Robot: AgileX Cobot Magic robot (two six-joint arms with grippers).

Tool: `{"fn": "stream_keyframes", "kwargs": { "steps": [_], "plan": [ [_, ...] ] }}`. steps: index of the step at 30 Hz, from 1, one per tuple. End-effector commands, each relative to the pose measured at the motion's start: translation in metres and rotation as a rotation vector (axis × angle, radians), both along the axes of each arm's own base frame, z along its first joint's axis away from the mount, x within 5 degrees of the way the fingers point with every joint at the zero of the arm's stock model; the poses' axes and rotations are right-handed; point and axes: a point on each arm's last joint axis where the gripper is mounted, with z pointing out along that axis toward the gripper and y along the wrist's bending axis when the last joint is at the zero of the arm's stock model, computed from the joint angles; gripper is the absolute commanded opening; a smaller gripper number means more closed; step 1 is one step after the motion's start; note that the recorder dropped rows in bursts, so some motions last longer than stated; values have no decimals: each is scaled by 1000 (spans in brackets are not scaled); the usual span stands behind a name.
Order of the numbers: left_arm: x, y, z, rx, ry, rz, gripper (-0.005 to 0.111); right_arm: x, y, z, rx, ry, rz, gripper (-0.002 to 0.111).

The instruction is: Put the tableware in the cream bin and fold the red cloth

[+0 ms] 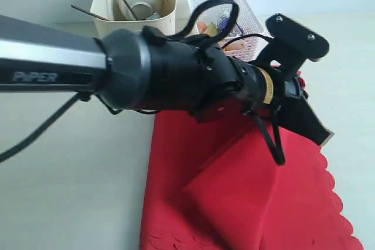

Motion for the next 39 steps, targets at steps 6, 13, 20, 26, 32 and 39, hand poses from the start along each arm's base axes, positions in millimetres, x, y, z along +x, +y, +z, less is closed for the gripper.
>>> {"fn": "stream_keyframes", "kwargs": {
  "steps": [6,13,20,26,32,39],
  "plan": [
    [10,-21,-8,20,-112,-88,105,25,17,-8,9,-52,-20,0],
    [13,-4,12,180,-162,-88,104,25,17,-7,-55,-118,-22,0],
    [35,53,37,360,-108,47,44,25,16,-5,-46,-138,-26,0],
    [29,77,-4,399,-56,27,4,25,16,-4,-40,-139,-28,0],
    [35,68,-51,277,-60,-26,4,25,16,-4,-11,-123,-34,0],
    [60,38,-77,239,-77,-25,4,25,16,-4,-2,-115,-34,0]
  ]
}}
